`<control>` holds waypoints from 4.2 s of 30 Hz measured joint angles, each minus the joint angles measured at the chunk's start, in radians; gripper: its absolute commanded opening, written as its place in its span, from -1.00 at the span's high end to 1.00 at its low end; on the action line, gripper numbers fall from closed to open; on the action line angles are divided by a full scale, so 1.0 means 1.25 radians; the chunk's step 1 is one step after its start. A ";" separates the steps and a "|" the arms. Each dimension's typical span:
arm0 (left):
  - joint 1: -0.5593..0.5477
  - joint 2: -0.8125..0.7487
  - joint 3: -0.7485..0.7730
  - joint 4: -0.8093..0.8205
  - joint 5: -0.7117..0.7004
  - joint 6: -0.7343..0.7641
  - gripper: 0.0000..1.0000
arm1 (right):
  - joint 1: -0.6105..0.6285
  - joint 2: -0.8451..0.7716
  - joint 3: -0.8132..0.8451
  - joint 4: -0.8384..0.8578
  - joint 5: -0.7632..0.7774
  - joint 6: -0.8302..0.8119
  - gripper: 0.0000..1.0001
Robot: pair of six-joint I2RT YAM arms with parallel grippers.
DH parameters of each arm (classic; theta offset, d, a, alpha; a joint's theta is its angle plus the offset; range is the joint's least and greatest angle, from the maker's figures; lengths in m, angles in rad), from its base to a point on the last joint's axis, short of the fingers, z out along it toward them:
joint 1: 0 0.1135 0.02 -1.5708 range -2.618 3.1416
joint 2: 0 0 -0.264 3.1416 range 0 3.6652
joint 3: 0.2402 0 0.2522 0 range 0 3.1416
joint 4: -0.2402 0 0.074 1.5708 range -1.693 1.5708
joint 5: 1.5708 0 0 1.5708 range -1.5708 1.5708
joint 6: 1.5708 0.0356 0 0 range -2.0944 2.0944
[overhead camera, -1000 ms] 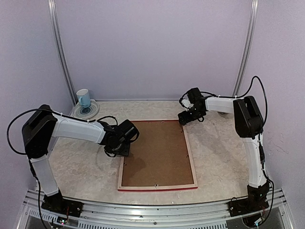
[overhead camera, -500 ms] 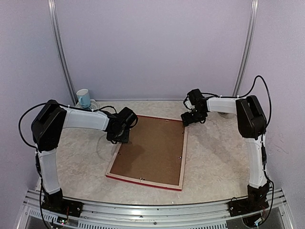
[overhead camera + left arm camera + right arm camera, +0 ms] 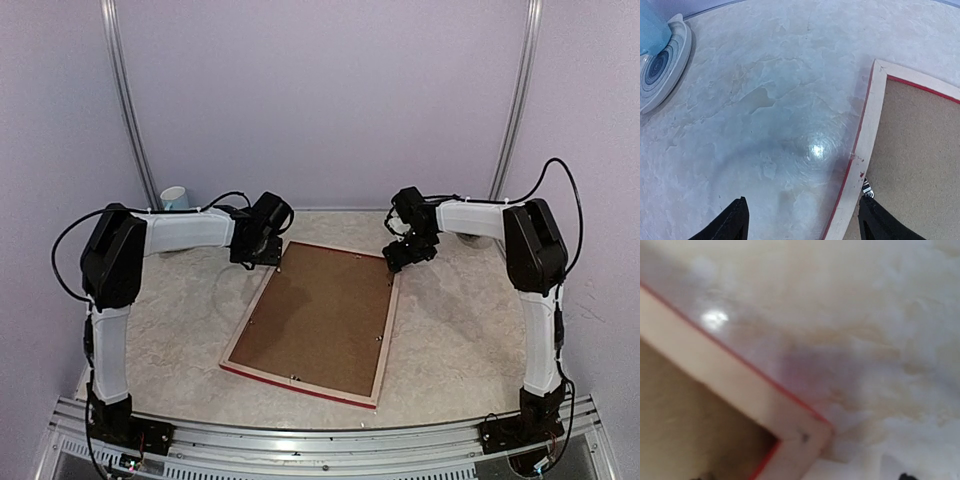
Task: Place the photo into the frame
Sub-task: Rotate the photo frame at the center of the board, then press the fastener onto the backboard.
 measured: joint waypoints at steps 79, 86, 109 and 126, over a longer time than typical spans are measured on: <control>-0.056 -0.490 -0.515 0.032 0.228 -0.139 -0.98 | -0.002 -0.256 -0.421 0.162 -0.237 0.116 0.62; -0.034 -0.481 -0.545 0.054 0.214 -0.139 -0.98 | -0.002 -0.291 -0.451 0.159 -0.219 0.156 -0.55; 0.092 -0.519 -0.644 0.147 0.225 -0.143 -0.98 | -0.020 -0.149 -0.152 0.150 -0.187 0.102 -0.98; 0.113 -0.373 -0.624 0.261 0.255 -0.179 -0.98 | -0.078 -0.032 -0.022 0.077 -0.273 0.052 -0.77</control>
